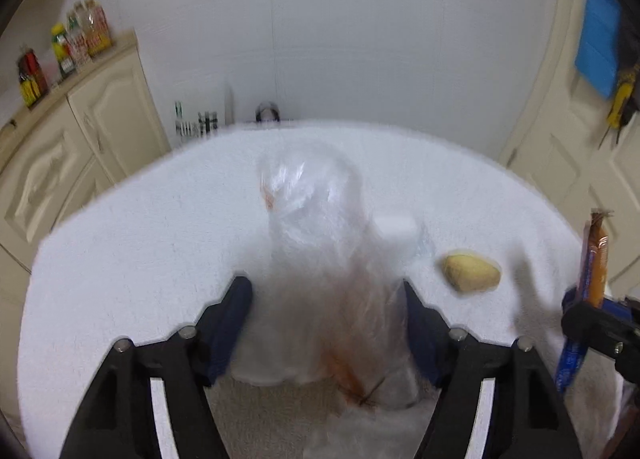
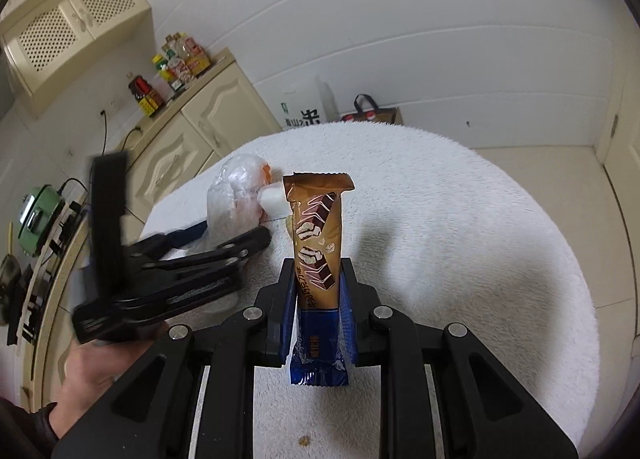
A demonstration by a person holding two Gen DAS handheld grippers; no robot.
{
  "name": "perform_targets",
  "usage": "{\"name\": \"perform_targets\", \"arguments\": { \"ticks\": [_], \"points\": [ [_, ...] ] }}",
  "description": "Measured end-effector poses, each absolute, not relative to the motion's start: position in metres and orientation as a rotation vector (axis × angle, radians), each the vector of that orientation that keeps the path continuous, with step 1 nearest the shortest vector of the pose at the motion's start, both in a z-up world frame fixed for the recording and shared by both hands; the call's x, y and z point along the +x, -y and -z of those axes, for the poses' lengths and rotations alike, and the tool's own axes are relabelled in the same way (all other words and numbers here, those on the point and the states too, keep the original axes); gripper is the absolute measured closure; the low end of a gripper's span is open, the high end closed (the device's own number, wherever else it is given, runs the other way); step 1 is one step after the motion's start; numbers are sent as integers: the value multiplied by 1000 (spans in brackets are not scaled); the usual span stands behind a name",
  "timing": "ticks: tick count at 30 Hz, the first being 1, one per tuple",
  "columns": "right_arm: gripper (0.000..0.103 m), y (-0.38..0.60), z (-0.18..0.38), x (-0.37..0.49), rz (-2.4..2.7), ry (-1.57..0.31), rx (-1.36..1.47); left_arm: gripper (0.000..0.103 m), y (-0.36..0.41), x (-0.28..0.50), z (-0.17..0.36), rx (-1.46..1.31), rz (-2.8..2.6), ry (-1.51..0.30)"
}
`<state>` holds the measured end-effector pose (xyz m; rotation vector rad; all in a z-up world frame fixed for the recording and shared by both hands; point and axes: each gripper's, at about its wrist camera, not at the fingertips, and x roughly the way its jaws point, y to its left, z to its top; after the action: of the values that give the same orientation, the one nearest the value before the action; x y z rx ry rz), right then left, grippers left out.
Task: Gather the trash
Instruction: 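Grasp the chocolate bar wrapper with the right tool while the left tool grasps the clear plastic bag, then carry the plastic bag and chocolate wrapper with both tools over the blue bin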
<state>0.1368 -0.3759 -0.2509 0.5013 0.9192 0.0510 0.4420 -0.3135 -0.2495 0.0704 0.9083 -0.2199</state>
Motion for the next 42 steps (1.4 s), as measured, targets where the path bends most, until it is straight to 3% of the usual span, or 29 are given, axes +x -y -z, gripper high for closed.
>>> {"name": "perform_targets", "arguments": {
  "ticks": [3, 6, 29, 42],
  "points": [
    [83, 376, 245, 127, -47, -902, 504, 71, 303, 448, 250, 38, 242, -917],
    [83, 376, 238, 115, -43, -885, 509, 77, 290, 445, 250, 11, 236, -904],
    [83, 333, 145, 16, 23, -709, 460, 78, 235, 287, 182, -21, 302, -621],
    [83, 336, 108, -38, 127, -615, 437, 77, 228, 218, 159, -2, 394, -550]
  ]
}}
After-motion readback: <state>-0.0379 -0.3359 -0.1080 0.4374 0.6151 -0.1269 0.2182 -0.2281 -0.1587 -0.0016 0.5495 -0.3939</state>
